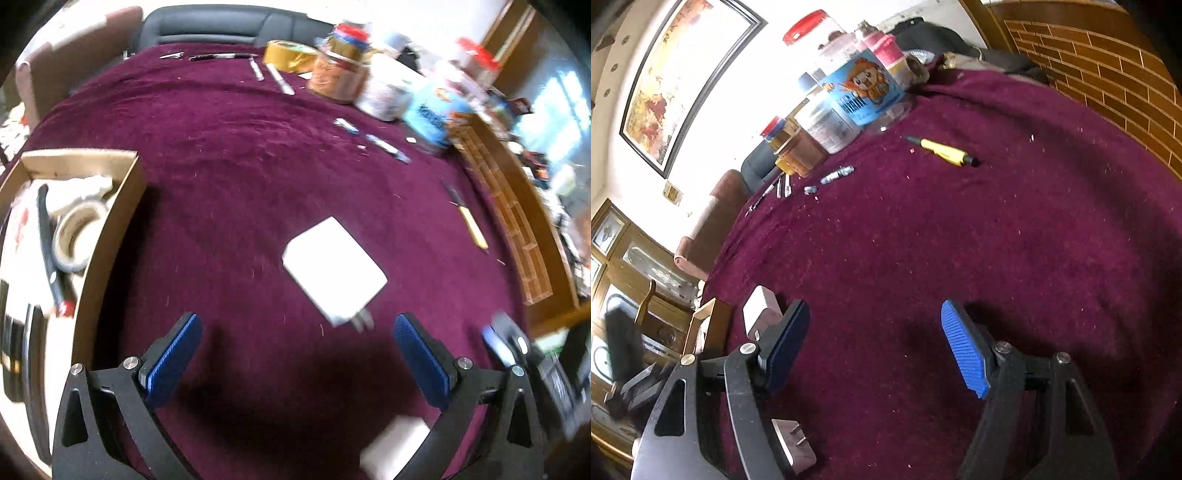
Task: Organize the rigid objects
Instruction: 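Grasp the second white charger with the left tool while the right tool holds its charger, then carry both white chargers over the cardboard box with both tools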
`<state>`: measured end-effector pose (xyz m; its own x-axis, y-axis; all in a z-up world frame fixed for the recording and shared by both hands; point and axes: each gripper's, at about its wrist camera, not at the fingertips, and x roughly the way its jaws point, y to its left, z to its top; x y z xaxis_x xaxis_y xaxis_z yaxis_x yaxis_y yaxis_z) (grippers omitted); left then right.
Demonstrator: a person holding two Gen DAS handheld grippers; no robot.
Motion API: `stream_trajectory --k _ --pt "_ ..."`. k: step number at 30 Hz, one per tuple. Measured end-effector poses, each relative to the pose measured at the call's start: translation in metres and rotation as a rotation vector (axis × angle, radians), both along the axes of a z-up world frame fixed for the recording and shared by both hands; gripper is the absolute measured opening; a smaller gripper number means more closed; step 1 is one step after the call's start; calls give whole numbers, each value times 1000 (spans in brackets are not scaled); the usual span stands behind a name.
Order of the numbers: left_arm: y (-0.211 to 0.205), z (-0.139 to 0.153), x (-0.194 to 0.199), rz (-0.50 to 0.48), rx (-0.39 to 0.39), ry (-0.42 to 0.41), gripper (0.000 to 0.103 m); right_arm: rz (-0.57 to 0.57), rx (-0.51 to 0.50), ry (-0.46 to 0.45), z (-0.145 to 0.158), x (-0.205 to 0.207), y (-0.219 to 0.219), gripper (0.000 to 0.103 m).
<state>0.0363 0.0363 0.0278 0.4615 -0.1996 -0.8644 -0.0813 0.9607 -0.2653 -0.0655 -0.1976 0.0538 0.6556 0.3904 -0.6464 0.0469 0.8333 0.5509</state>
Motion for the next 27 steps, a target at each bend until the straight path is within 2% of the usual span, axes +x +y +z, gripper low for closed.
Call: stream_trajectory --k 3,6,8,11,13,14,15,21,24,27 --pt "-12 -3 19 4 -13 -12 101 5 4 13 -1 0 0 73" --pt "-24 -10 31 -1 37 -4 101 15 -6 15 -2 0 3 74" --pt "-28 -18 37 3 35 25 101 18 -17 15 -2 1 4 75" --pt "-32 -21 41 1 67 17 100 21 -28 13 -2 1 6 76" --pt "-34 -20 37 -23 98 -4 92 22 -35 13 -2 1 7 76" --pt "-36 -18 35 -46 124 -16 69 22 -38 13 -2 1 7 76" --pt "-38 -16 32 -75 141 -30 65 22 -42 12 -2 1 7 76" --pt "-18 -9 15 -70 69 -25 65 31 -89 7 -1 1 13 76" --pt "-4 2 -8 -81 -7 -27 65 37 -125 1 -1 1 17 76" --pt "4 16 -33 -101 -39 -55 65 47 -173 -5 -1 2 24 78"
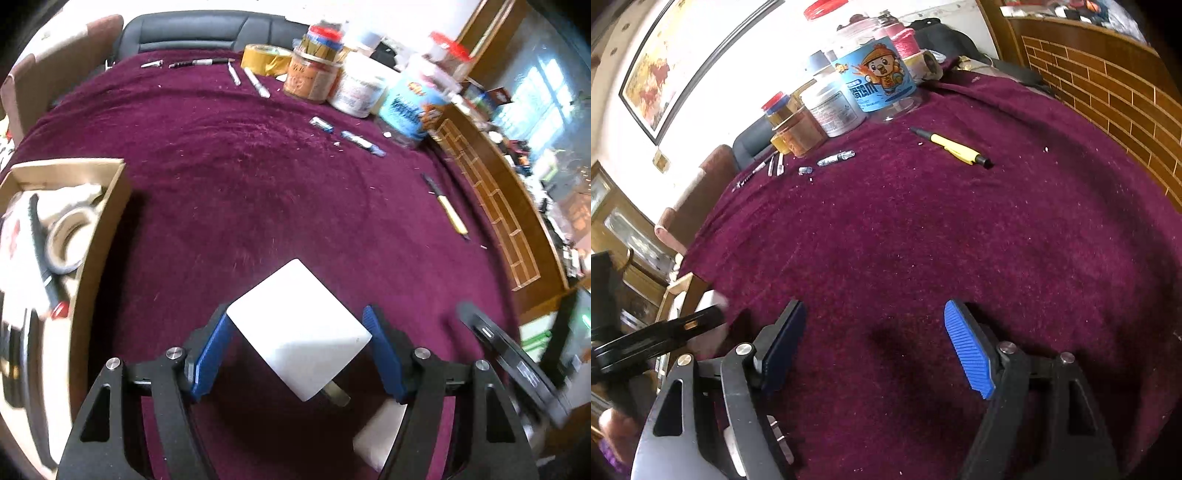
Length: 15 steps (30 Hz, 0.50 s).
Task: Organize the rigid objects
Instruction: 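Carry both white chargers over the cardboard box with both tools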
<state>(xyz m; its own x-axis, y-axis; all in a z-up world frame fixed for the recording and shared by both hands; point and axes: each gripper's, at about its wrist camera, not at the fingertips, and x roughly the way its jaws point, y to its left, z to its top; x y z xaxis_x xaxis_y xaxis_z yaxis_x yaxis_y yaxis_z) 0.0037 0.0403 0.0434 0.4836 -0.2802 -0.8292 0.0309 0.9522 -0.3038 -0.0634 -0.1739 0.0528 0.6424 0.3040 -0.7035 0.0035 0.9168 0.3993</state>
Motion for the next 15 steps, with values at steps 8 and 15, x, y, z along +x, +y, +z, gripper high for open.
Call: stream_trajectory --k 8,15 --pt "30 36 -75 -27 -34 -131 66 4 -77 -3 0 1 10 81" --pt "85 47 -118 8 -45 -163 66 241 -131 23 13 -36 66 81"
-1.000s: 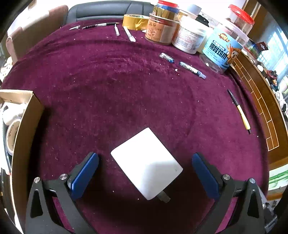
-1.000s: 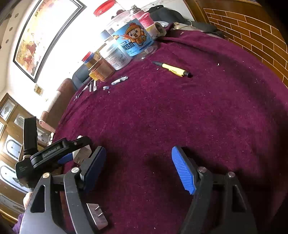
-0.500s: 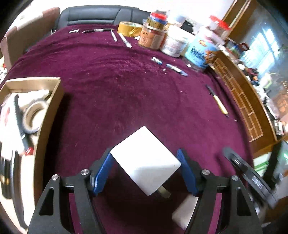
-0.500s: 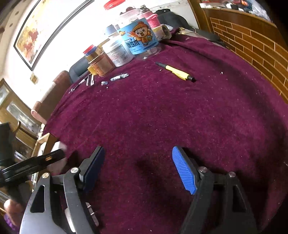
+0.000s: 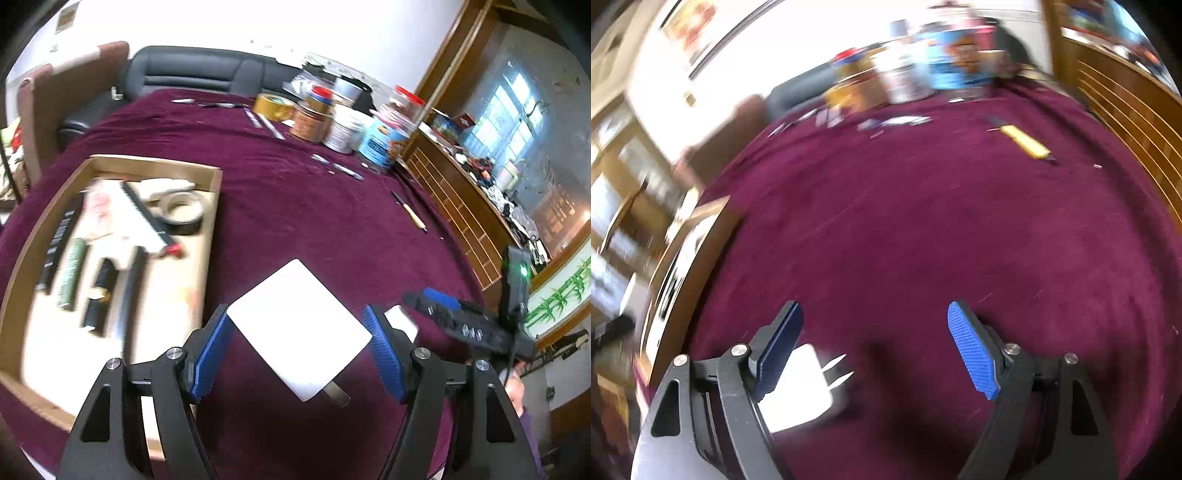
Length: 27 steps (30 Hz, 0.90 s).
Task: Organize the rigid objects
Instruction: 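Carry both white chargers over the cardboard box with both tools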
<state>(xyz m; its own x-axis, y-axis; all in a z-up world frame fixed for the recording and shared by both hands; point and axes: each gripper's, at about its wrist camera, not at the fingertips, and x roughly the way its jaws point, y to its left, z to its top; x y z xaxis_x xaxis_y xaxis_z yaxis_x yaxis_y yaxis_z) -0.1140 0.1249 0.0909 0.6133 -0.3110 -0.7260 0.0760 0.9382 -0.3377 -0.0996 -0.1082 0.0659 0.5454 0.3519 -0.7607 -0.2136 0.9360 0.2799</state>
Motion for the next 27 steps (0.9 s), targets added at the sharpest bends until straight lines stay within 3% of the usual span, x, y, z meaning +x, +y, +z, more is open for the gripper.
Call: stream_trajectory --k 8,15,20,22,23,27 --pt "88 -6 -32 183 42 -6 66 132 -178 -4 -8 -28 54 81" --pt "149 -36 -38 317 123 102 66 142 -300 -25 -18 -33 77 81" --pt "157 -58 -32 303 132 173 66 135 -335 -27 -17 -33 82 80" --pt "153 -58 -29 305 174 171 66 131 -353 -26 -17 -33 83 77" --pt "153 -58 -27 307 188 174 66 128 -364 -24 -18 -33 84 71" --pt "154 -67 -20 314 259 219 66 116 -345 -7 -16 -32 79 70"
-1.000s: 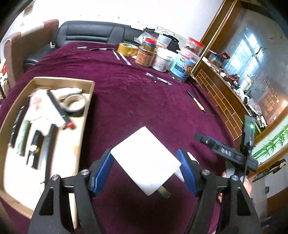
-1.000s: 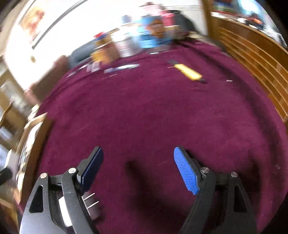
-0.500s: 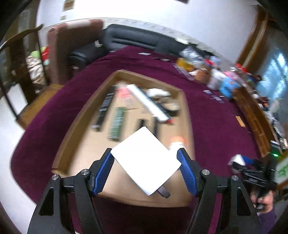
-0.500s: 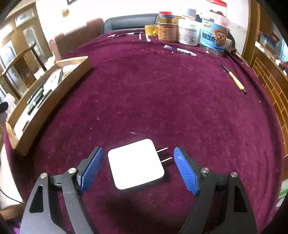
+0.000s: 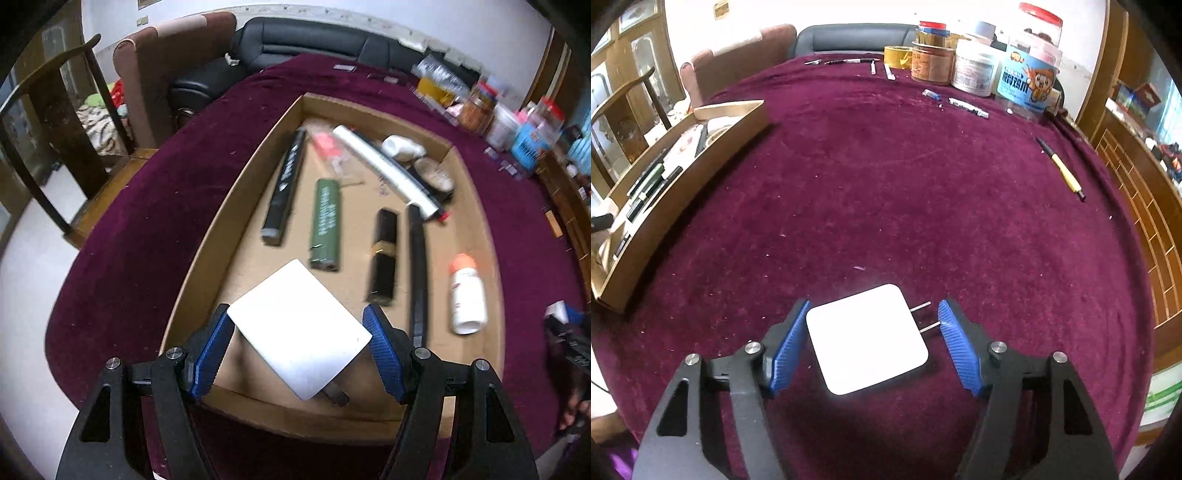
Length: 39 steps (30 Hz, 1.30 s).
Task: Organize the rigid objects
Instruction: 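Carry both white chargers over the cardboard box with both tools, then lower both chargers into the box and open both tools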
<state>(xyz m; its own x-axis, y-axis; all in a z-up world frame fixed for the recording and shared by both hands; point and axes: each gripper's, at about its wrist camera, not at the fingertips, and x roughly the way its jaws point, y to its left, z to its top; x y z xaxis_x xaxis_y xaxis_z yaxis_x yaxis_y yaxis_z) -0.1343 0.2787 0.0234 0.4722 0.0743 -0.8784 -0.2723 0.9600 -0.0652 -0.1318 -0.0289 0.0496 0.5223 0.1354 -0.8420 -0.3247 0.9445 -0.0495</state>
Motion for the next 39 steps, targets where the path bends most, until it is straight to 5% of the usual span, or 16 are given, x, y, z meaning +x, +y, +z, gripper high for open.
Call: stream_trajectory --k 3,10,13,22,39 --pt "-4 -7 2 -15 67 29 67 -7 15 -1 3 -2 -1 69" --pt "0 6 -6 -20 -19 -7 68 -9 118 -8 28 -1 0 70" --pt "-1 26 -15 -14 12 -76 68 21 149 -22 43 -2 14 70" --pt "15 59 -37 21 -50 -224 68 186 257 10 65 2 100 70" --pt "61 34 -56 98 -119 -238 69 284 291 188 34 65 250 70"
